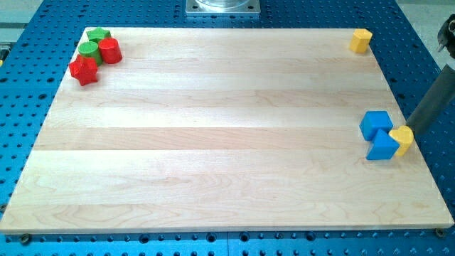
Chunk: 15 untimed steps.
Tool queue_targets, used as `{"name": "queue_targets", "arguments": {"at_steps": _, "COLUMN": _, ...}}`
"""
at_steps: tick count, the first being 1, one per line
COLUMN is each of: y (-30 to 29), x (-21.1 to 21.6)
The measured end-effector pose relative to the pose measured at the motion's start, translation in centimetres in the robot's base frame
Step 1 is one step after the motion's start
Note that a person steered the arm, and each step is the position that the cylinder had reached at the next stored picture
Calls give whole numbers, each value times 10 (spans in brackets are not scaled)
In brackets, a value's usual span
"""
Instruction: Push the triangle to the center of the board
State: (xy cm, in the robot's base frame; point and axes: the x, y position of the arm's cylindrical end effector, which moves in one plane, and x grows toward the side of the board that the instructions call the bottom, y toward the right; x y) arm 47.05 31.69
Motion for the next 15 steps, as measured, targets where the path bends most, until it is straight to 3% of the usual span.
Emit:
{"name": "queue_targets", "arguments": {"at_steps": 1, "y": 9, "x": 15}}
{"name": "queue_targets", "arguments": {"at_steps": 3, "y": -211, "x": 19}}
{"name": "queue_targets", "arguments": {"at_steps": 4, "y": -127, "x": 24}}
{"name": "queue_targets", "arguments": {"at_steps": 5, "y": -78, "x": 68}}
{"name": "queue_targets", "arguments": {"at_steps": 6, "y": -159, "x": 102}}
{"name": "queue_targets", "arguments": {"at_steps": 7, "y": -228, "x": 102}}
{"name": "queue_targets", "arguments": {"at_steps": 8, "y": -273, "x": 103}}
{"name": "queue_targets", "arguments": {"at_steps": 9, "y": -264, "x": 136}}
{"name": "queue_targets", "arguments": {"at_steps": 11, "y": -317, "x": 93}}
{"name": "queue_targets", "arguments": {"at_steps": 12, "y": -317, "x": 75}}
{"name": "queue_targets", "arguments": {"at_steps": 13, "y": -290, "x": 84}}
{"name": "queue_targets", "arguments": {"at_steps": 15, "y": -289, "x": 15}}
